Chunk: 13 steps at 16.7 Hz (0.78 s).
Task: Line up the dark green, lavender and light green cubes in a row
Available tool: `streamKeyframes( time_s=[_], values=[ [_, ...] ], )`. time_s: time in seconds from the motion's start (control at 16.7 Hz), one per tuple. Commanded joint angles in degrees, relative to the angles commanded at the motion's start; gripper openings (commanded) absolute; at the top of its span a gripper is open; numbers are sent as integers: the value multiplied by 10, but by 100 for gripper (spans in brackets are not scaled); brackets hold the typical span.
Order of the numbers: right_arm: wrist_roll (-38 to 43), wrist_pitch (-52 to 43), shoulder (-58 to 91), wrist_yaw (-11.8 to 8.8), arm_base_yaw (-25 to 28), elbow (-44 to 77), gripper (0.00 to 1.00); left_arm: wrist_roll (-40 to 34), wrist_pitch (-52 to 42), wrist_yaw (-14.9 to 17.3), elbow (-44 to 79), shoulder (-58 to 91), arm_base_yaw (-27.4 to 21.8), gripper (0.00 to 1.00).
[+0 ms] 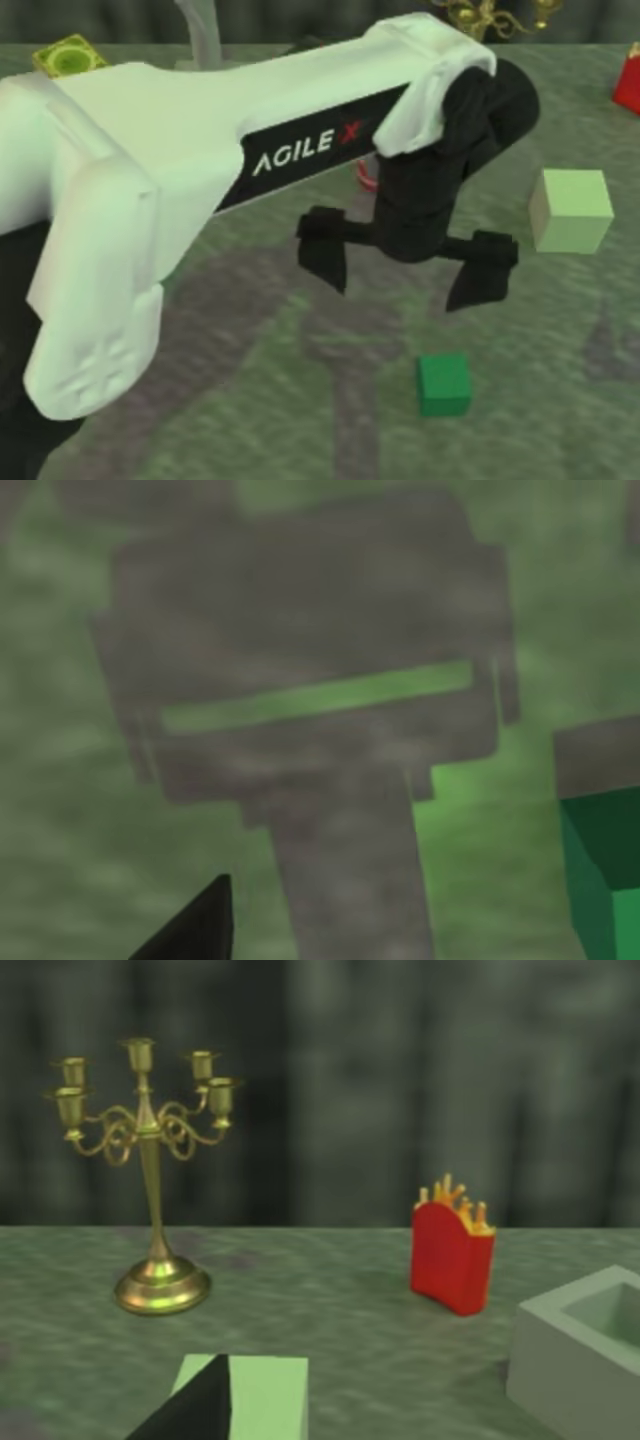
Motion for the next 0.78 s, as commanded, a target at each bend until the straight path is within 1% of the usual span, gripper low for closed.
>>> streamKeyframes(
  time_s=[0.12, 0.24, 0.6, 0.78],
  values=[
    [0, 0, 0, 0, 0, 0, 100, 99, 5, 1, -18, -7, 39, 100],
    [0, 0, 0, 0, 0, 0, 100, 216, 11, 3, -41, -17, 83, 100],
    [0, 0, 0, 0, 0, 0, 100, 617, 32, 7, -125, -52, 227, 100],
    [0, 0, 0, 0, 0, 0, 100, 792, 48, 9, -164, -76, 294, 100]
  ],
)
